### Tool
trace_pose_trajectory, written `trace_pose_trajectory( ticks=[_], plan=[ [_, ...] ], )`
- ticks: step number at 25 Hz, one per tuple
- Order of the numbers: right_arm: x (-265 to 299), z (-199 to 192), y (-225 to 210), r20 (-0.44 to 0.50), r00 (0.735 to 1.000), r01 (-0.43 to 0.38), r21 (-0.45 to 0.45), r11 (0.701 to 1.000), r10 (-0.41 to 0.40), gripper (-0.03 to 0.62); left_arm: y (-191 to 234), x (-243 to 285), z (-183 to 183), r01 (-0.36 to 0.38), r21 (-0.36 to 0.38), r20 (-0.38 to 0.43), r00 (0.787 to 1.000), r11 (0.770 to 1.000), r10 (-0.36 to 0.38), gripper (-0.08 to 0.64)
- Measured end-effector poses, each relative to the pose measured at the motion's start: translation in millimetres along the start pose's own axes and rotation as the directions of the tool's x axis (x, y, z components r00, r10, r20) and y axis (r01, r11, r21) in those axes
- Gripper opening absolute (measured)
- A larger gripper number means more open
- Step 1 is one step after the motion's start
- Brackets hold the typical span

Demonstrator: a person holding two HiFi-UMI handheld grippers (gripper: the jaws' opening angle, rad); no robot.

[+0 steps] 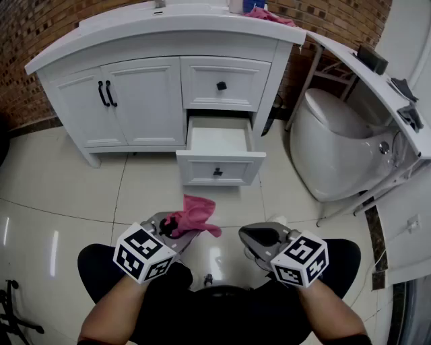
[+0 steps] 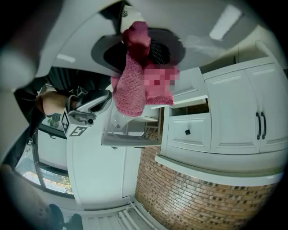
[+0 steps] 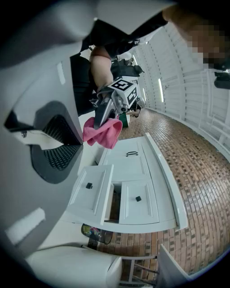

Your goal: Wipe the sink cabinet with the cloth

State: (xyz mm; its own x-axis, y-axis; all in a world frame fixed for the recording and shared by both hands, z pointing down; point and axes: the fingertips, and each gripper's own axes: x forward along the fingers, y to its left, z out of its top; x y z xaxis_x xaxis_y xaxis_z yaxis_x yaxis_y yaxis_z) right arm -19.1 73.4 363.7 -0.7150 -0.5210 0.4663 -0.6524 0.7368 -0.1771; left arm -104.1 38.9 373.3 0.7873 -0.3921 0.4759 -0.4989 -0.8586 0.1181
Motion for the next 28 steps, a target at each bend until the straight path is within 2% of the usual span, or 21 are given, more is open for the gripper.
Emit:
trace_pose_trajectory(
  ticks=[6, 10, 19, 23, 28],
  plan=[
    [-7, 59, 1, 0.049, 0.999, -0.003, -0.085, 0.996, 0.008, 0.006, 5, 4, 46, 0.001, 0.068, 0.001, 1.0, 0.998, -0.001, 0.098],
    [0, 85, -11, 0.053, 0.998, -0.012, -0.097, 0.995, 0.017, 0.006, 26, 10, 79, -0.013, 0.112, 0.004, 1.0, 0.994, 0.013, 0.098],
    [42, 121, -28, 0.08, 0.988, -0.134, -0.012, 0.991, 0.134, 0.006, 116, 55, 131, -0.07, 0.145, -0.029, 0.997, 0.987, 0.075, 0.098],
    [64, 115, -45, 0.026, 0.986, -0.165, 0.043, 0.985, 0.165, 0.006, 156, 87, 141, -0.063, 0.139, -0.056, 0.996, 0.988, 0.072, 0.098],
    [90, 116, -76, -0.009, 0.983, -0.182, 0.076, 0.98, 0.183, 0.006, 186, 130, 143, -0.028, 0.134, -0.097, 0.994, 0.991, 0.041, 0.098]
  ],
)
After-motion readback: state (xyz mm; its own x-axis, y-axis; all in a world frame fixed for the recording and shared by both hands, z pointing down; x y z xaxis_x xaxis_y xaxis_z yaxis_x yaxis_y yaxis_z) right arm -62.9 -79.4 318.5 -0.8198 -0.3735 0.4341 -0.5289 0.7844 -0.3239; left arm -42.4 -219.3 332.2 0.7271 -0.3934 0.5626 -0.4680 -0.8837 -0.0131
